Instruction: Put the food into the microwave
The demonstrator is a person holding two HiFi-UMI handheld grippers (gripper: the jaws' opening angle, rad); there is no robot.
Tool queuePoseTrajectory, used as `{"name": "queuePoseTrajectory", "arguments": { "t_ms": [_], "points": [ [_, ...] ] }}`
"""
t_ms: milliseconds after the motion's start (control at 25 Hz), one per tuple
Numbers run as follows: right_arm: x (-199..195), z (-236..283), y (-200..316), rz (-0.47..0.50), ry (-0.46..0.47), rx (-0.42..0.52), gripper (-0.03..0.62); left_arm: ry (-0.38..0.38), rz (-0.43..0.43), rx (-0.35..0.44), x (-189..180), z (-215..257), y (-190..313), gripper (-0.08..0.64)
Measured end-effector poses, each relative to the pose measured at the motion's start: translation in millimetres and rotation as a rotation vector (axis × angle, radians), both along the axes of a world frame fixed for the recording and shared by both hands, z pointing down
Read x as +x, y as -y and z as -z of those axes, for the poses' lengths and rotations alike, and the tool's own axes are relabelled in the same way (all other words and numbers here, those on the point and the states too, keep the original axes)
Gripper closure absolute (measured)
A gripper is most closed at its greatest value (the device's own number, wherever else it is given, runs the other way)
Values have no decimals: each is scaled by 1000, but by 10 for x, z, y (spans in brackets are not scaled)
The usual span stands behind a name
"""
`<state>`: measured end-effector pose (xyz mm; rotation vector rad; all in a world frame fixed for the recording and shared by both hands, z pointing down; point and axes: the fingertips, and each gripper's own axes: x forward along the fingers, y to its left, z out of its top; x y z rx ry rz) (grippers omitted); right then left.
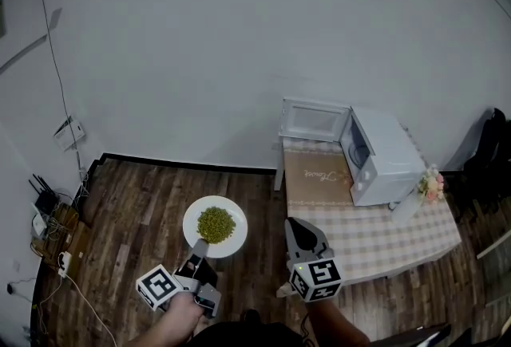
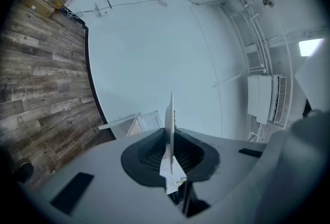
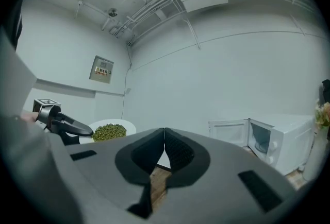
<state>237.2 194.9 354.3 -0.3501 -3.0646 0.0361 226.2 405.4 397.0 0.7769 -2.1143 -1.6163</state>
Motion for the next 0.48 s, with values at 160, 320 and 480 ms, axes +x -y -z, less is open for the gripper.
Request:
{"name": "queuePoseTrajectory", "arguments": {
  "t_ms": [160, 320, 480],
  "points": [
    [-141, -50, 203, 12, -5, 26, 583, 4, 3, 4, -155, 10, 217, 523],
    [-350, -52, 334, 26, -9, 9, 583, -11, 10, 4, -309, 24, 355, 523],
    [-537, -54, 419, 31, -1, -11, 583, -27, 8, -6, -431, -11, 436, 523]
  ]
}}
